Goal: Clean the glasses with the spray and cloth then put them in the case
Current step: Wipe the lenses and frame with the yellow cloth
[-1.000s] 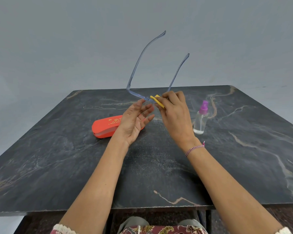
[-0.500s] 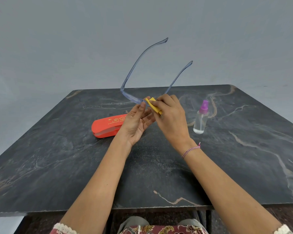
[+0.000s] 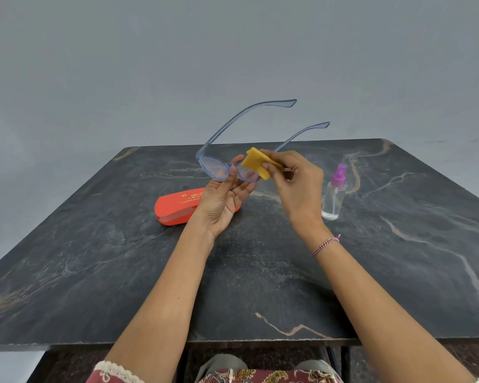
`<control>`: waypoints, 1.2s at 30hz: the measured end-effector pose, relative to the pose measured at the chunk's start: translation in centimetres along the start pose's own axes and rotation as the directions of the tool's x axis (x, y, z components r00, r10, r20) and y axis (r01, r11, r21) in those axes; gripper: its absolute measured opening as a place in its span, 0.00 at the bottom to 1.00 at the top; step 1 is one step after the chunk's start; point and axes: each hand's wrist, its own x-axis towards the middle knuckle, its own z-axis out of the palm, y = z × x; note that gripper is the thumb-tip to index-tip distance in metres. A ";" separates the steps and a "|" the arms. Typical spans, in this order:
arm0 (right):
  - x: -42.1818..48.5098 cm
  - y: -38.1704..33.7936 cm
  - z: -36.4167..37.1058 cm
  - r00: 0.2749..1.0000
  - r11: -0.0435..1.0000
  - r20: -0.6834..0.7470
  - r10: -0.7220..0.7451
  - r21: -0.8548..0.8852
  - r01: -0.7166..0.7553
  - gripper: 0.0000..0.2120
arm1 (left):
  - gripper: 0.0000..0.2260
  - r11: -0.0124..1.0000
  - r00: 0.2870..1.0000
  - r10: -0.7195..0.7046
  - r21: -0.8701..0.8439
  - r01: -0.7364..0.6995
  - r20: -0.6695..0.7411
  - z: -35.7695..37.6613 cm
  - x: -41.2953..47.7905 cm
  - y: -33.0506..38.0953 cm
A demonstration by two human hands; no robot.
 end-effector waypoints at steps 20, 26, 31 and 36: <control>-0.8 0.2 0.7 0.927 0.908 0.220 -0.303 -0.230 0.351 0.11 | 0.34 0.999 0.999 0.018 -0.045 -0.016 0.048 -0.5 -0.3 0.6; -0.9 0.3 1.0 0.893 0.891 0.312 -0.325 -0.214 0.399 0.15 | 0.31 0.999 0.998 0.021 -0.032 -0.019 0.056 -0.6 -0.3 0.6; -1.0 0.1 0.8 0.920 0.900 0.257 -0.296 -0.246 0.358 0.15 | 0.33 0.998 0.998 0.019 -0.059 -0.015 0.063 -0.6 -0.3 0.7; -1.2 0.2 1.2 0.913 0.891 0.296 -0.280 -0.275 0.362 0.18 | 0.28 1.000 0.996 0.014 -0.001 -0.014 0.083 -0.4 -0.4 0.5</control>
